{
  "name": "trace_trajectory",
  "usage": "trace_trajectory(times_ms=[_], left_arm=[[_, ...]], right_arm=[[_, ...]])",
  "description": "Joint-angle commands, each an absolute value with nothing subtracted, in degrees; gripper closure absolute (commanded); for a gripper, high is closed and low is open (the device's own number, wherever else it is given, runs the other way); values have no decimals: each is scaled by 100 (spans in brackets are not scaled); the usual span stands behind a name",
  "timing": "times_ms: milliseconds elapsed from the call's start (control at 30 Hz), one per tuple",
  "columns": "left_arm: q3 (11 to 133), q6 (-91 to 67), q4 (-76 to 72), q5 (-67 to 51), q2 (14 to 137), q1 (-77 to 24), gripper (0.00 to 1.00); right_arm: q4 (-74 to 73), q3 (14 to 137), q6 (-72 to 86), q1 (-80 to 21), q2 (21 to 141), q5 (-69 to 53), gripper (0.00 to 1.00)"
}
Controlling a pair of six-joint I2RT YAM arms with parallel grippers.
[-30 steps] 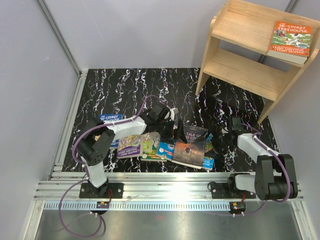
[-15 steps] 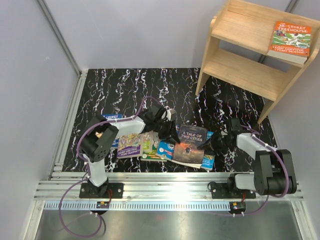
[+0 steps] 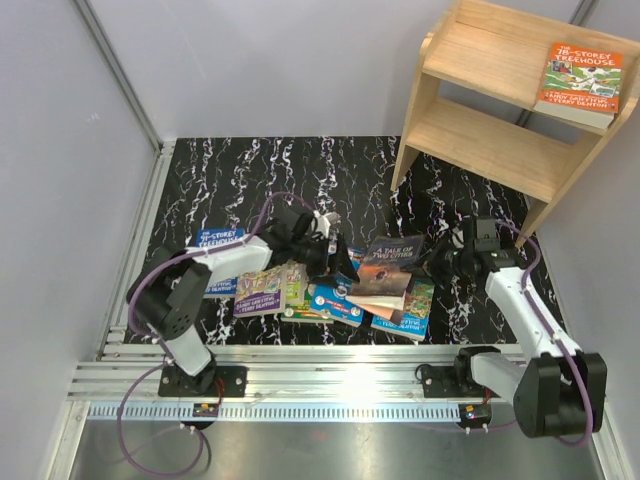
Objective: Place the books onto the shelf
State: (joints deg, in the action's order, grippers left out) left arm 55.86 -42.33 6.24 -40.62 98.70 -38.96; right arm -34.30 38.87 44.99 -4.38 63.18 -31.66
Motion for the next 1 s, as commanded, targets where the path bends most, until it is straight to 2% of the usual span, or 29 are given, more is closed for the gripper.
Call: trace_trajectory(times_ms=[0, 400, 533, 600, 667, 767, 867, 900, 967], left_arm=[[5440, -4297, 554, -4324, 9361, -3525, 9], [5414, -5598, -1150, -5168, 9219, -3419, 5], [5326, -6099, -2010, -5378, 9351, -3436, 12], [5265, -6301, -2197, -5414, 9378, -3445, 22], [5273, -6310, -2118, -5370, 9378, -3454, 25], [5300, -6345, -2136, -5344, 9334, -3463, 35], [5475, -6529, -2259, -5388, 9378, -3498, 59], [5528, -6609, -2320, -5431, 9404, -3507, 74], [5756, -6915, -2609, -5546, 9483, -3516, 89]], right_arm=[[-3515, 4736, 4851, -439, 5845, -3401, 100], [-3472, 5133, 5360, -440, 5511, -3875, 100], [-2454, 4686, 5984, -440, 5230, -4165, 100], [-1893, 4360, 6370, -440, 5055, -4192, 100], [-1653, 4158, 6538, -439, 4984, -4227, 100], [-1520, 4122, 6636, -440, 4904, -4271, 100], [-1407, 4070, 6653, -440, 4896, -4385, 100], [-1380, 4052, 6671, -448, 4878, -4394, 100], [-1328, 3982, 6706, -439, 4861, -4386, 98]])
